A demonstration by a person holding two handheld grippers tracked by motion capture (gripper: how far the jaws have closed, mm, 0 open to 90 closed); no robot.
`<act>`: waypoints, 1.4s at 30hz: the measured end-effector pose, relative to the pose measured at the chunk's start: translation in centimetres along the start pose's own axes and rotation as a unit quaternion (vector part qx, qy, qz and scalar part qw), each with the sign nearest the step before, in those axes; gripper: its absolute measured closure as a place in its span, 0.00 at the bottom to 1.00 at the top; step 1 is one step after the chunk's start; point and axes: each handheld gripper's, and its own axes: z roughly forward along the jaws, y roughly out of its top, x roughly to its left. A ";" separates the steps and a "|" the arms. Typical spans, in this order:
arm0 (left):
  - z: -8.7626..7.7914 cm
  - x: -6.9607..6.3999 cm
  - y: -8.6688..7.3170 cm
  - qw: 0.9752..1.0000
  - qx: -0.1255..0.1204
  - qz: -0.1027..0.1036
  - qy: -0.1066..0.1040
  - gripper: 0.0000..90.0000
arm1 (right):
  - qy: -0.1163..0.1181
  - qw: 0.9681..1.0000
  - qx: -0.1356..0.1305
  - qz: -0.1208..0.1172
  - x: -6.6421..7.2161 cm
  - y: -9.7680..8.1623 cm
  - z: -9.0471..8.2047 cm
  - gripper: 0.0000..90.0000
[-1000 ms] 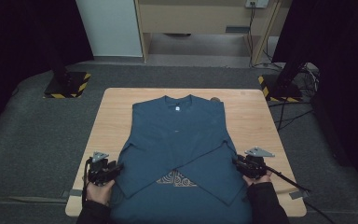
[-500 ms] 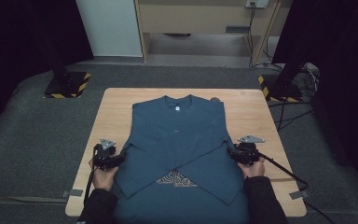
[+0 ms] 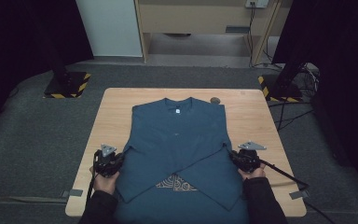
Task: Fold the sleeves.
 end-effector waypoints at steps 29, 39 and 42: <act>-3.4 1.0 1.4 0.998 -0.035 0.012 -0.041 0.31 | -0.013 0.995 -0.095 0.002 -0.6 1.1 -4.9 0.21; -3.3 1.2 1.2 0.999 -0.031 0.018 -0.022 0.22 | -0.015 0.996 -0.080 -0.022 -0.2 1.6 -5.7 0.16; -3.2 1.3 1.2 0.999 -0.027 0.014 -0.017 0.22 | -0.023 0.997 -0.075 -0.023 -0.4 1.4 -5.5 0.16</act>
